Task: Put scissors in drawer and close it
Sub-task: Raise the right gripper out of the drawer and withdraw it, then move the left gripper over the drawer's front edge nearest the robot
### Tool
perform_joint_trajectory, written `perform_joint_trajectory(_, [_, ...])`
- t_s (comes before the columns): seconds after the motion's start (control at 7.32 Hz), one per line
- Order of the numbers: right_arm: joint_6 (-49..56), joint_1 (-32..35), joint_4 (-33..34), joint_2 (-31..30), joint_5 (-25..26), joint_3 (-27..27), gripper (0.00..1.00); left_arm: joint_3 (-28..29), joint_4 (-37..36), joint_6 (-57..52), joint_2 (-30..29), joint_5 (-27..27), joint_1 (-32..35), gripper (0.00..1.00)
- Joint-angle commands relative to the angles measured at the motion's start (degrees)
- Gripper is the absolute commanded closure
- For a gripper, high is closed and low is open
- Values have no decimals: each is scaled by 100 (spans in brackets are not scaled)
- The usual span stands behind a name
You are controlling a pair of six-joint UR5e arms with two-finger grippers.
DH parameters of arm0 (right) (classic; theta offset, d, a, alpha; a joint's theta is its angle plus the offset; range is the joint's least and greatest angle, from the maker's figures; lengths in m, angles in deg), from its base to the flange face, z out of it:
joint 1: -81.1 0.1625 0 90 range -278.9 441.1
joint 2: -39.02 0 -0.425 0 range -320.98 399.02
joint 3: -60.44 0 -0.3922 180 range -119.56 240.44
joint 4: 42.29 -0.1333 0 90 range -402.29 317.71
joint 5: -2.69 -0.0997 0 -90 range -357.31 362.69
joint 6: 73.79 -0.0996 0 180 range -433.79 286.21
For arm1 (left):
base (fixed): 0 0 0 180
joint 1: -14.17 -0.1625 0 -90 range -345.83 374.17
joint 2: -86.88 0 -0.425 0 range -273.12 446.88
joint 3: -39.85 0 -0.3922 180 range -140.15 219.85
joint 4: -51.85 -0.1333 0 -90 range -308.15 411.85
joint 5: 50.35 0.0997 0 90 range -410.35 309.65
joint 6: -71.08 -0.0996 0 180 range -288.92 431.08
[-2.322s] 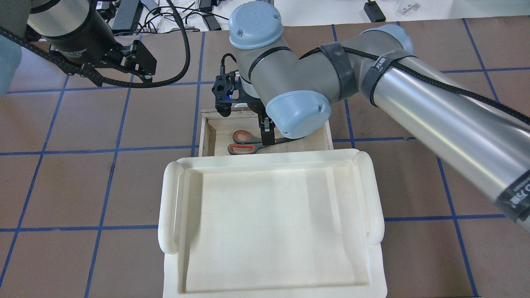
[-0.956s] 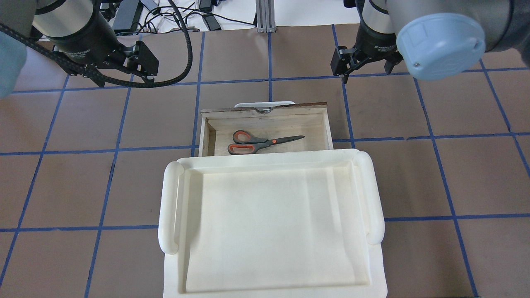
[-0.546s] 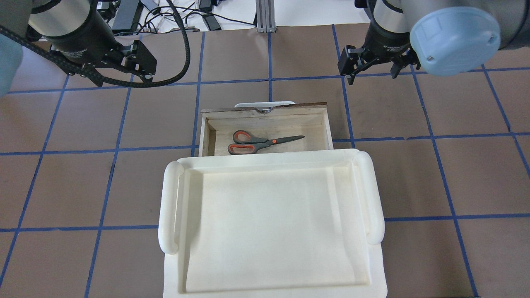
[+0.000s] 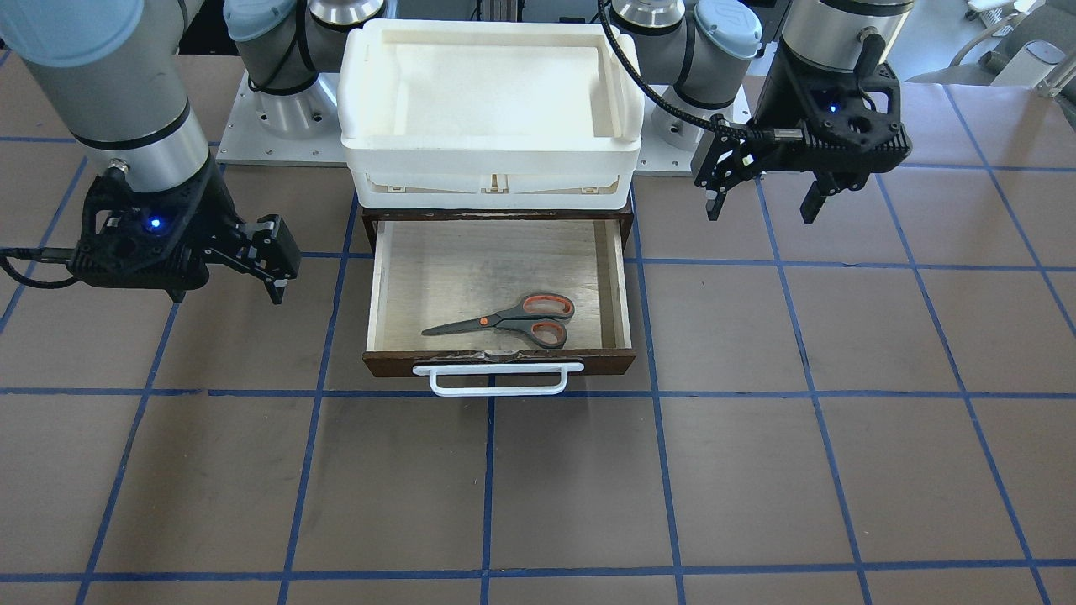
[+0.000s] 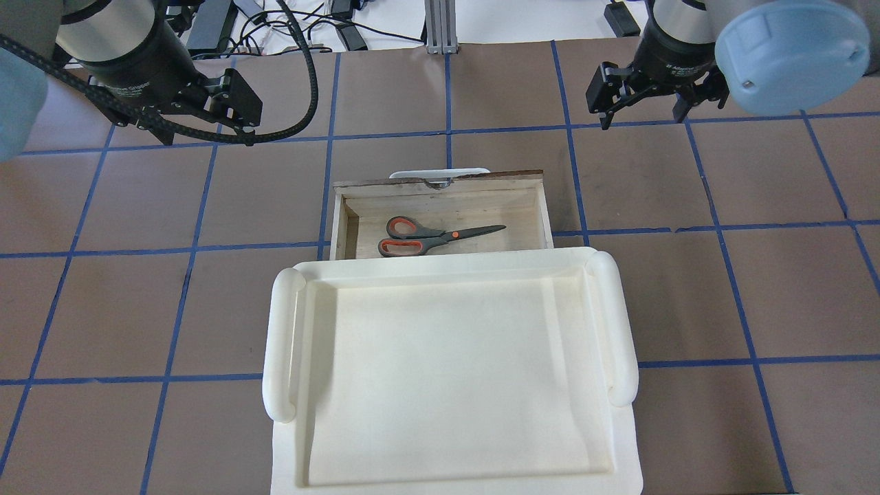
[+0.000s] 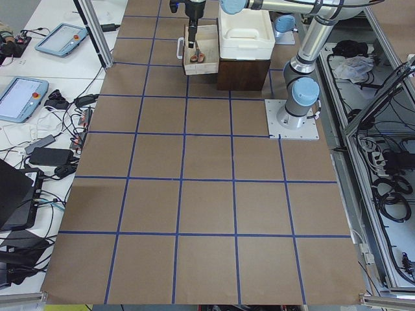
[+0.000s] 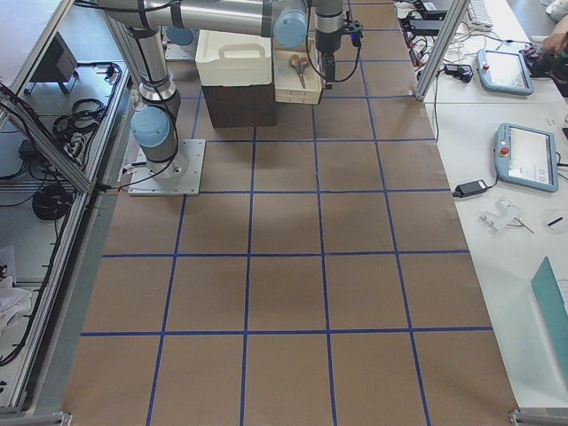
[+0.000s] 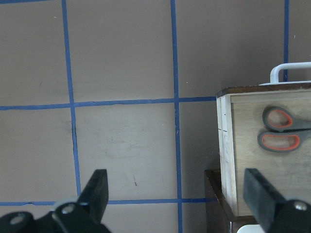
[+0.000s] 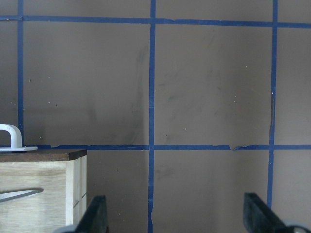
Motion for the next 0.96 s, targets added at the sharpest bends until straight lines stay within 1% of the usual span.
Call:
perform_joint_trajectory(0.0, [-17, -5, -22, -105, 1, -1, 0, -9, -29, 73, -79, 2, 77, 0])
perform_joint_trajectory(0.27, [0, -5, -407, -237, -8, 7, 0, -18, -29, 100, -490, -34, 130, 0])
perform_joint_trajectory(0.55, [-8, -5, -409, -272, -210, 7, 0, -44, -29, 82, -1139, -25, 130, 0])
perform_joint_trajectory(0.82, [-8, -5, -435, -229, -201, 95, 0, -175, -90, 82, -1877, -16, 130, 0])
